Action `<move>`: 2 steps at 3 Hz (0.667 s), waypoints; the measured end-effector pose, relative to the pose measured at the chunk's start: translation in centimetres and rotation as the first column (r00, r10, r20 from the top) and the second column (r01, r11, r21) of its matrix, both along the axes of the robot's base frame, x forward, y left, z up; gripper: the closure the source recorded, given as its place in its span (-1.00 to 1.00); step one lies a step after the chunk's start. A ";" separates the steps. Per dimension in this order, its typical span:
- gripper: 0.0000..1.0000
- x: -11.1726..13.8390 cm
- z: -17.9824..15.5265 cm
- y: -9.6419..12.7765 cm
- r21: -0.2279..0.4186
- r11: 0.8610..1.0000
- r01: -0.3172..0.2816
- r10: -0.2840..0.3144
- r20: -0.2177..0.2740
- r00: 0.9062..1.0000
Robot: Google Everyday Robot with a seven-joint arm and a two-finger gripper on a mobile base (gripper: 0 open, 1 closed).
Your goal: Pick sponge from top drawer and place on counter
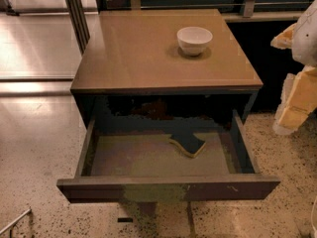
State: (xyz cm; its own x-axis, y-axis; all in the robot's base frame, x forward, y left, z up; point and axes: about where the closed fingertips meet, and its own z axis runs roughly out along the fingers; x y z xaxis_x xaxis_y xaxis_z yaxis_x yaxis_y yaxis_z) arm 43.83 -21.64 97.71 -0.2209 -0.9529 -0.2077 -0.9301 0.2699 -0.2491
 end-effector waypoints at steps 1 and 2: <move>-1.00 0.0 0.0 0.0 0.000 1.000 0.000 0.000 0.000 1.000; -0.62 0.0 0.0 0.0 0.000 1.000 0.000 0.000 0.000 1.000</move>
Offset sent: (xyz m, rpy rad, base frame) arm 0.0000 0.0000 0.0000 0.0000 0.0000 0.0000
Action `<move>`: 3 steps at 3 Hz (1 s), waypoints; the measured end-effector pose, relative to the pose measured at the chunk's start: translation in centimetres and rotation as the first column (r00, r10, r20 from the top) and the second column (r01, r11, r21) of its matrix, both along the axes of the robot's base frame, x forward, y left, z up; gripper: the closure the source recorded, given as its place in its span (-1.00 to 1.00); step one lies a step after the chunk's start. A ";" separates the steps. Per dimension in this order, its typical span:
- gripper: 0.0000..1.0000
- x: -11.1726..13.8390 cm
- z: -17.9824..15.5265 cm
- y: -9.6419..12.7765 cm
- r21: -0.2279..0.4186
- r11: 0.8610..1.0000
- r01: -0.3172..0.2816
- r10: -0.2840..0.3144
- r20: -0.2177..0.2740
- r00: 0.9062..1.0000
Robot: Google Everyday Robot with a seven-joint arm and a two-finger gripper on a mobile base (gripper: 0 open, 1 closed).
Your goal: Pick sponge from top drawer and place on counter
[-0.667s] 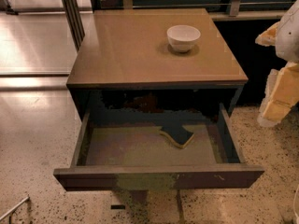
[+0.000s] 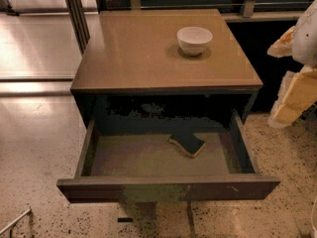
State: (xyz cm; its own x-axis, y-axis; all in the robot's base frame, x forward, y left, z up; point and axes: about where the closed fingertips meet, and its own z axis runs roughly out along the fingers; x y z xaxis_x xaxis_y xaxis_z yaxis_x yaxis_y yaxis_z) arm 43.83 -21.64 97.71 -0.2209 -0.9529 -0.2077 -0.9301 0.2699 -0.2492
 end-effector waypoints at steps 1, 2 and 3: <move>-0.15 1.1 -0.7 0.4 0.012 1.000 0.012 -0.012 0.028 1.000; 0.30 3.8 -2.7 1.0 0.063 0.997 0.047 -0.050 0.056 0.997; 0.78 7.2 -5.9 1.9 0.141 0.985 0.097 -0.107 0.067 0.992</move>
Offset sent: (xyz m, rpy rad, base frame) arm 0.0809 0.0163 -0.0554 0.1360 -0.1060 -0.1015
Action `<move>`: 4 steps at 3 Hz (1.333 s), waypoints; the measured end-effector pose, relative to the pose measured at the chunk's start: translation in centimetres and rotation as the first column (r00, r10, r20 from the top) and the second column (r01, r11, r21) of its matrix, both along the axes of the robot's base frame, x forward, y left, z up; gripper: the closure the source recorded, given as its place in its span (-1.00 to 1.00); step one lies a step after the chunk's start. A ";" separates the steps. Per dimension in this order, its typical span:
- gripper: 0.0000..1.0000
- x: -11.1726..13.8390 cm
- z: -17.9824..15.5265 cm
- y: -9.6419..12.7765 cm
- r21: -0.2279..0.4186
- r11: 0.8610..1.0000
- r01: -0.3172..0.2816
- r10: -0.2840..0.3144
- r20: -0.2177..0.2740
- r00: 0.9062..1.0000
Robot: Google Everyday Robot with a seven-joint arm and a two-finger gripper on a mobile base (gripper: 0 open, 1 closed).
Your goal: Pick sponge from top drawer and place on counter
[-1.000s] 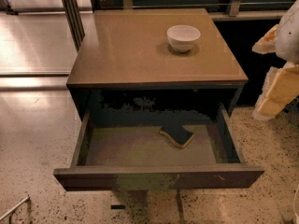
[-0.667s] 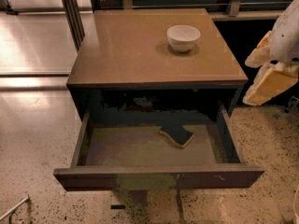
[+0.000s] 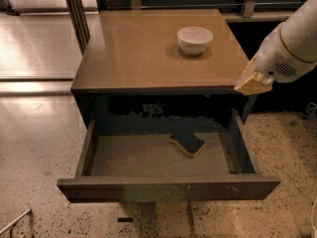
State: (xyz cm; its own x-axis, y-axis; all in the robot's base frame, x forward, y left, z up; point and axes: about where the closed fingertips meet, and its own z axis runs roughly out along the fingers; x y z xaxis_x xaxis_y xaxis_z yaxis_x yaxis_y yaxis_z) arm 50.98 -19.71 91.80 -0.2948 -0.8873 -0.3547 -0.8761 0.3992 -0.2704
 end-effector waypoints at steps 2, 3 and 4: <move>1.00 4.2 -9.9 2.9 0.128 0.989 0.075 -0.063 -0.099 0.993; 1.00 4.2 -9.9 2.9 0.128 0.989 0.076 -0.063 -0.099 0.993; 1.00 3.6 -12.3 2.1 0.162 0.978 0.129 -0.104 -0.154 0.983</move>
Offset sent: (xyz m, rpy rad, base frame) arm 0.0556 0.0450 -0.1506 0.1948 0.1709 -0.0962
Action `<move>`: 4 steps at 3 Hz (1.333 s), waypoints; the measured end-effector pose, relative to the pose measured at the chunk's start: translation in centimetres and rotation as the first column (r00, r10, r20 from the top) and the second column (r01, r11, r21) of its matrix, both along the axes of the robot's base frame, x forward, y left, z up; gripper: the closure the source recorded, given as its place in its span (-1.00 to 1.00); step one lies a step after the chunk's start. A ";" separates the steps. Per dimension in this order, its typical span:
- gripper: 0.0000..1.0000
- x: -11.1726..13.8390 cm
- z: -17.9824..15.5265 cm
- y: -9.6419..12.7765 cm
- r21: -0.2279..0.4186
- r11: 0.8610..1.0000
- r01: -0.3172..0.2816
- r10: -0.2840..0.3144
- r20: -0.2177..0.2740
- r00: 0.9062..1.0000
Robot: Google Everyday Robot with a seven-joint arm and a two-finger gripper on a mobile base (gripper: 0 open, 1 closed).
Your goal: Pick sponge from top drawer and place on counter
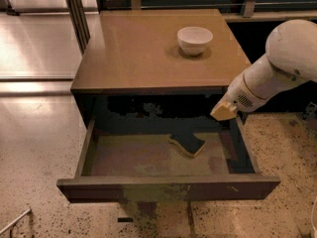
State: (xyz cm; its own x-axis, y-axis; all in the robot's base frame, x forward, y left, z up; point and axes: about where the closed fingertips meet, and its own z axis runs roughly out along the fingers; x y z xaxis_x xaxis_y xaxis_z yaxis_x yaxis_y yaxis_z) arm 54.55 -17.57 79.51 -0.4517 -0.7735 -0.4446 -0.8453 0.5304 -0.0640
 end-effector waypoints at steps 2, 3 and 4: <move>1.00 -2.4 -8.7 1.2 0.110 0.989 0.095 -0.084 -0.101 0.991; 1.00 -2.4 -8.7 1.2 0.110 0.989 0.095 -0.084 -0.101 0.991; 1.00 -2.1 -9.5 1.3 0.120 0.985 0.123 -0.115 -0.072 0.991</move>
Offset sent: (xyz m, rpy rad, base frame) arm -0.0363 0.0203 -0.1336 0.1894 0.1432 -0.1390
